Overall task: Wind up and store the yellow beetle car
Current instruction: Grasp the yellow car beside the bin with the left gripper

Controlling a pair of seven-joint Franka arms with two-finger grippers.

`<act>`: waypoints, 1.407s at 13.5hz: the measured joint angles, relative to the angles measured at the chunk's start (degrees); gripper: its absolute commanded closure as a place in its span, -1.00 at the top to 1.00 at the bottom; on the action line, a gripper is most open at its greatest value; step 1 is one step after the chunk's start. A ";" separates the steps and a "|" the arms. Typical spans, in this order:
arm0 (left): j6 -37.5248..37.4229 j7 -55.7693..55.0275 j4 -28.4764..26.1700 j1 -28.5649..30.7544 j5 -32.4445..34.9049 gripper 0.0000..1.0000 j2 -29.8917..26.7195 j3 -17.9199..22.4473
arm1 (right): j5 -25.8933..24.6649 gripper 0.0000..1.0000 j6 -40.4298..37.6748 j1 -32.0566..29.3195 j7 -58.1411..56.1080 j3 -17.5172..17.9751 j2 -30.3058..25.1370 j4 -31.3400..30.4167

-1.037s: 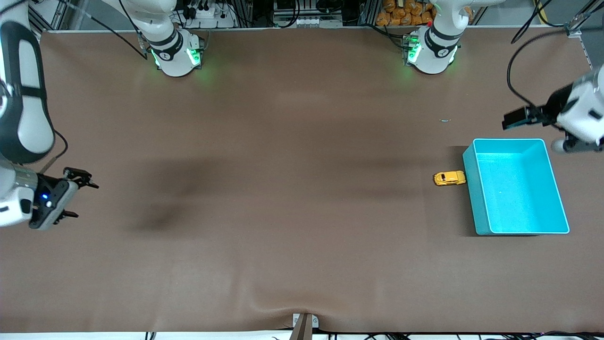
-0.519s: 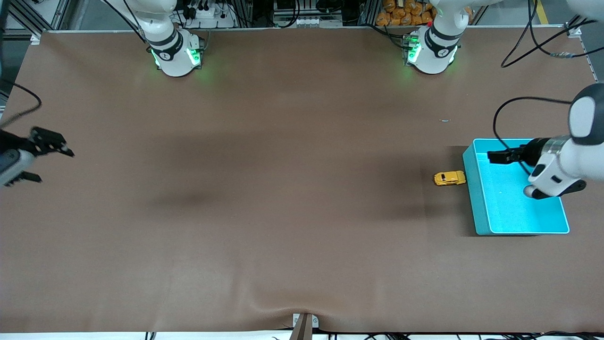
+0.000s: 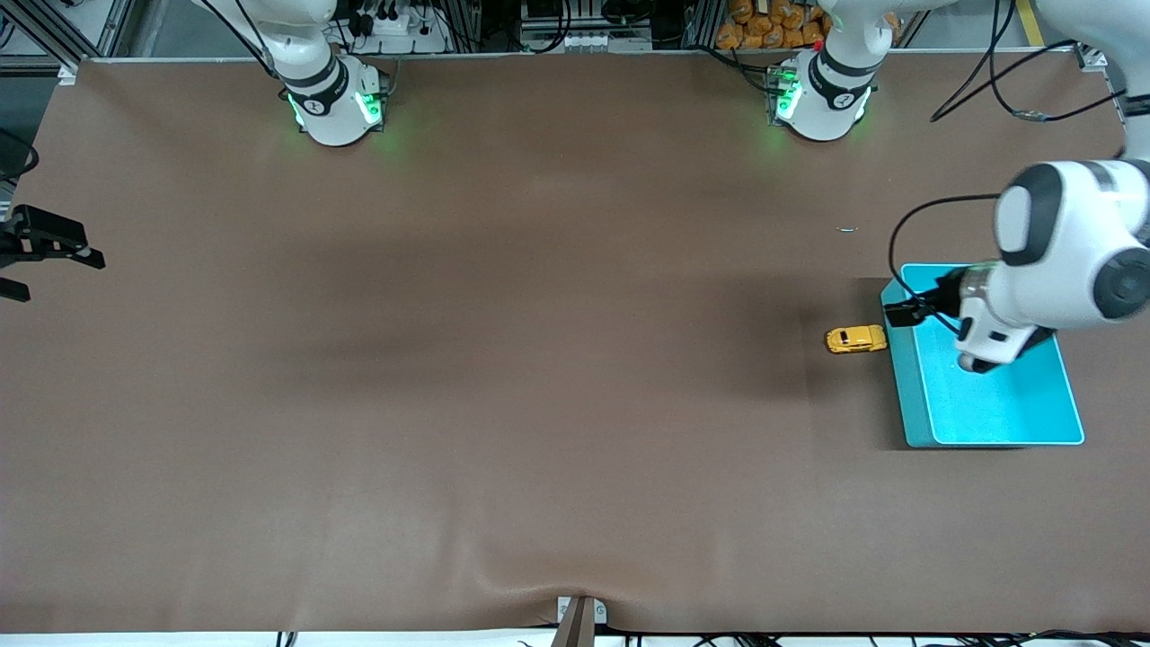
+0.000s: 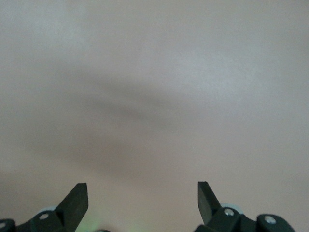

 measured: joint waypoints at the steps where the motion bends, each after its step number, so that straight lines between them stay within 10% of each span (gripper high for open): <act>1: 2.90 -4.22 -3.18 -0.05 0.00 1.00 -0.99 -0.77 | 0.02 1.00 -0.09 0.19 4.23 0.23 -0.42 0.08; 19: 27.46 -61.24 -14.59 1.37 3.51 1.00 0.74 -2.34 | -1.59 1.00 8.97 4.50 14.79 1.33 -13.14 -15.98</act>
